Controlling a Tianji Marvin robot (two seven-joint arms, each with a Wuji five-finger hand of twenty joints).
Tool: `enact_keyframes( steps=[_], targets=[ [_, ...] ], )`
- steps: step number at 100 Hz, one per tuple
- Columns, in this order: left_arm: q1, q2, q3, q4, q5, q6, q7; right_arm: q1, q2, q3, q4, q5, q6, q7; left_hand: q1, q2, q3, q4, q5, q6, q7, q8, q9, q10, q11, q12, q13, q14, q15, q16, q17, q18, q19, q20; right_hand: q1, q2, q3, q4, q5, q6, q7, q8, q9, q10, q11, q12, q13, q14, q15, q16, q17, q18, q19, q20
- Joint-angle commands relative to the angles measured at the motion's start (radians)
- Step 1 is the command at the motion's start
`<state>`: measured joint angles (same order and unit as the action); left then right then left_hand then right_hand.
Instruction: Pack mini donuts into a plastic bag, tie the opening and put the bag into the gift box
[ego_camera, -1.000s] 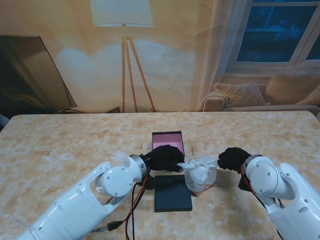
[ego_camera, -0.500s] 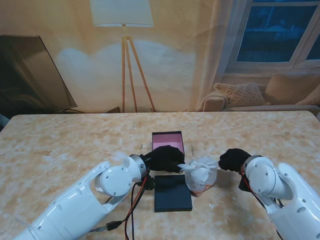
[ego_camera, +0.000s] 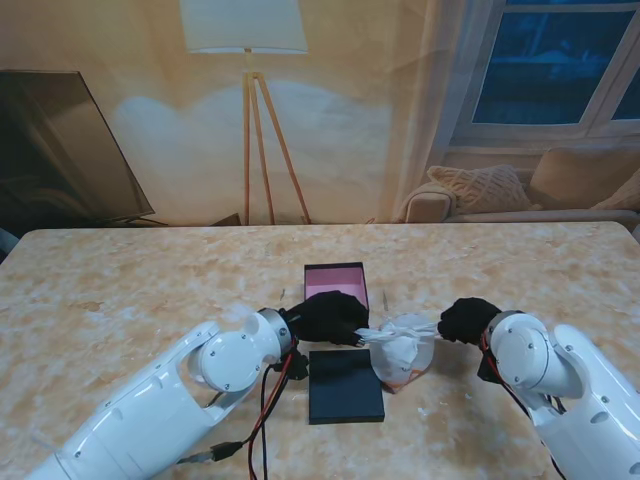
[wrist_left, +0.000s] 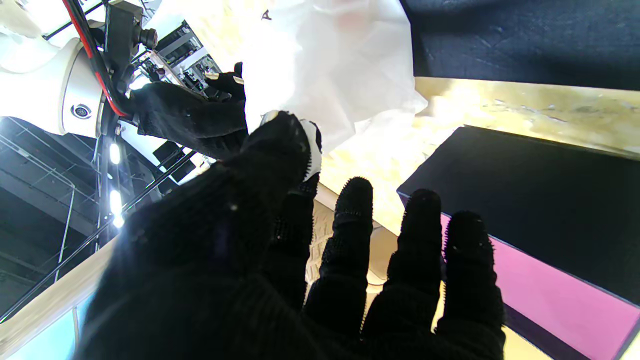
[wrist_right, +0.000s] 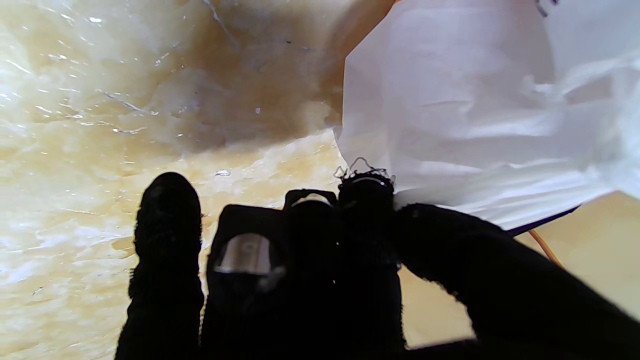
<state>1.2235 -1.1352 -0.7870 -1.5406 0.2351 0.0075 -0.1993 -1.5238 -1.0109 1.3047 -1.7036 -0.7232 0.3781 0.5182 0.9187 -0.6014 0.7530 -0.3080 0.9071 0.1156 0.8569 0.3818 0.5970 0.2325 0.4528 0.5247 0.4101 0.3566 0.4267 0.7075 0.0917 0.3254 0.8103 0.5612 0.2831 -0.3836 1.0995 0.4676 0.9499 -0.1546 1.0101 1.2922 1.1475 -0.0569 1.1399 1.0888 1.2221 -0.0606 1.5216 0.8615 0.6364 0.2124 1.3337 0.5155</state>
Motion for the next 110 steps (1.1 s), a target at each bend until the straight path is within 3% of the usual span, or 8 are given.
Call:
enact_keyframes(
  steps=[1, 21, 99, 104, 110],
  targets=[
    [-0.002, 0.004, -0.003, -0.001, 0.002, -0.004, -0.015, -0.006, 0.001, 0.001, 0.014, -0.014, -0.002, 0.010, 0.004, -0.024, 0.057, -0.010, 0.087, -0.013, 0.066, 0.044, -0.031, -0.004, -0.012, -0.009, -0.018, -0.022, -0.025, -0.017, -0.013, -0.030, -0.012, -0.023, 0.063, 0.111, 0.142, 0.105, 0.057, -0.123, 0.052, -0.002, 0.036, 0.018, 0.025, 0.015, 0.026, -0.012, 0.044, 0.024, -0.008, 0.001, -0.001, 0.005],
    [-0.003, 0.004, -0.002, 0.002, 0.003, -0.003, -0.014, -0.011, 0.001, 0.010, 0.022, -0.059, -0.037, 0.012, 0.003, -0.027, 0.060, -0.011, 0.087, -0.012, 0.065, 0.046, -0.031, -0.002, -0.014, -0.010, -0.020, -0.021, -0.026, -0.019, -0.015, -0.029, -0.013, -0.025, 0.064, 0.111, 0.140, 0.104, 0.056, -0.124, 0.051, -0.001, 0.035, 0.016, 0.024, 0.015, 0.026, -0.012, 0.045, 0.025, -0.009, 0.001, -0.002, 0.006],
    [-0.004, 0.003, -0.003, 0.008, 0.009, -0.015, -0.008, 0.011, -0.001, 0.001, 0.070, -0.049, -0.038, -0.009, 0.000, -0.024, 0.069, -0.014, 0.090, -0.004, 0.061, 0.049, -0.033, -0.009, -0.013, -0.010, -0.019, -0.022, -0.026, -0.025, -0.014, -0.030, -0.014, -0.029, 0.065, 0.109, 0.139, 0.100, 0.054, -0.125, 0.050, 0.002, 0.033, 0.016, 0.023, 0.015, 0.024, -0.014, 0.043, 0.026, -0.009, -0.001, -0.003, 0.005],
    [-0.005, 0.003, -0.002, 0.005, 0.009, -0.008, -0.008, 0.007, -0.002, 0.004, 0.066, -0.035, -0.041, -0.011, 0.008, 0.005, 0.036, -0.003, 0.071, -0.001, 0.062, 0.067, -0.034, -0.007, -0.012, -0.010, -0.020, -0.020, -0.026, -0.025, -0.014, -0.028, -0.014, -0.029, 0.066, 0.109, 0.137, 0.099, 0.053, -0.125, 0.049, 0.002, 0.032, 0.017, 0.023, 0.015, 0.023, -0.015, 0.042, 0.025, -0.009, -0.001, -0.003, 0.006],
    [-0.001, 0.001, -0.002, 0.000, 0.006, 0.006, -0.005, 0.002, -0.002, 0.010, 0.060, -0.029, -0.047, -0.014, 0.030, 0.065, -0.046, 0.035, 0.028, 0.000, 0.053, 0.112, -0.040, 0.010, -0.015, -0.008, -0.023, -0.016, -0.026, -0.024, -0.017, -0.027, -0.016, -0.028, 0.066, 0.108, 0.137, 0.097, 0.052, -0.126, 0.049, 0.002, 0.033, 0.014, 0.023, 0.014, 0.024, -0.017, 0.042, 0.025, -0.008, -0.002, -0.002, 0.006]
  ],
)
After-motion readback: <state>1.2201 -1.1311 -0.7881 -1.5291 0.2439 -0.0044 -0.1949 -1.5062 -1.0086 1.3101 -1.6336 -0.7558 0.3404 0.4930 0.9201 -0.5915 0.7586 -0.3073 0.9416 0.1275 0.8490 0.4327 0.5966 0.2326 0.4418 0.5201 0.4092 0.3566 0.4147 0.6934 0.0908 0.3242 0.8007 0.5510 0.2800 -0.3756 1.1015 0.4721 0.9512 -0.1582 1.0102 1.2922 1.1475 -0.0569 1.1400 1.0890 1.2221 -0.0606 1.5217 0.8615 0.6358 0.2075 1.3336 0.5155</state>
